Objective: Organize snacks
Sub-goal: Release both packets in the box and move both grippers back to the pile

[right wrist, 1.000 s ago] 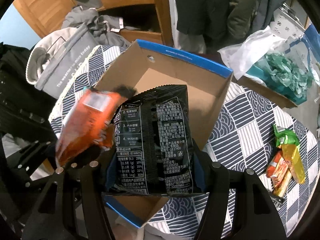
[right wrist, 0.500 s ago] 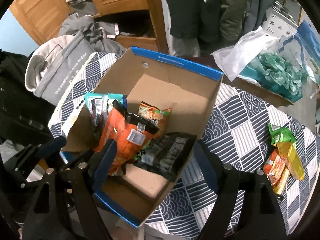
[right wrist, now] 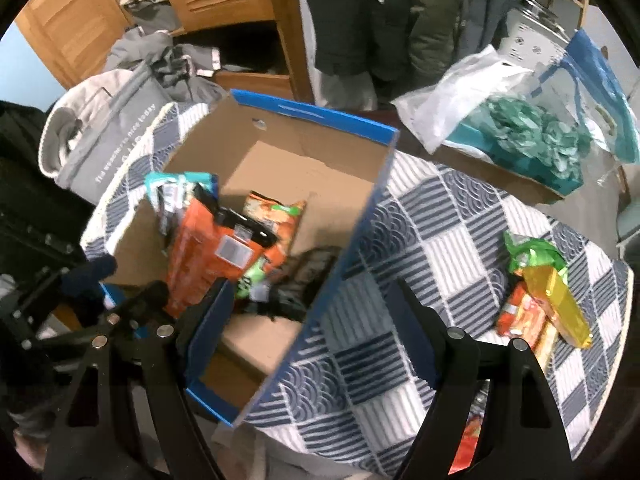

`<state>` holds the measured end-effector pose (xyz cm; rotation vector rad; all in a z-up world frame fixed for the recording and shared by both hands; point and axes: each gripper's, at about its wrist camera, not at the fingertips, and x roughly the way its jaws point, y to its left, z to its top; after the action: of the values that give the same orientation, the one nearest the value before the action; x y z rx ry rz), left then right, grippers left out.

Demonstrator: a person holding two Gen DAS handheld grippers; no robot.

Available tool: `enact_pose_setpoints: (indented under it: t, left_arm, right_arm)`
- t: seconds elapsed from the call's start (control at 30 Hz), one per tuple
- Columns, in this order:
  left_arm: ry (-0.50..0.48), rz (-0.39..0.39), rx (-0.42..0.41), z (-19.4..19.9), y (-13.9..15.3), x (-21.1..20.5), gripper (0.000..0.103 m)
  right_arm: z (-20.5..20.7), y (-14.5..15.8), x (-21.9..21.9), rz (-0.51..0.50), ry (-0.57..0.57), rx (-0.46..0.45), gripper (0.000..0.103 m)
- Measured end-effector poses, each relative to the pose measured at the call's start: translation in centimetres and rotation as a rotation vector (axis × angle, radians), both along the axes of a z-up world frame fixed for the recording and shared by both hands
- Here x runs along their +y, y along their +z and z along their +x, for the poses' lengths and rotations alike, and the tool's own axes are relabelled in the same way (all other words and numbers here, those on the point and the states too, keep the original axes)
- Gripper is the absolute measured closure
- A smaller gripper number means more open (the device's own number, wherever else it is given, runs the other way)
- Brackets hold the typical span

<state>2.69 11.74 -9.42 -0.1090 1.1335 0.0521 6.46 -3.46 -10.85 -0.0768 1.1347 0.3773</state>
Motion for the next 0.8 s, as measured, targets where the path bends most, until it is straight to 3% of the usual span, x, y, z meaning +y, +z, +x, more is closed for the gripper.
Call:
enact_pose_setpoints:
  t: [0.2, 0.8]
  left_arm:
    - [-0.059, 0.004, 0.005, -0.4, -0.2, -2.6, 0.031]
    - [-0.32, 0.043, 0.077, -3.5, -2.4, -14.4, 0.03]
  right_arm:
    - [-0.8, -0.5, -2.9, -0.009, -0.029, 0.011, 0.023]
    - [-4.4, -1.2, -14.6, -0.024, -0.149, 0.019, 0.02]
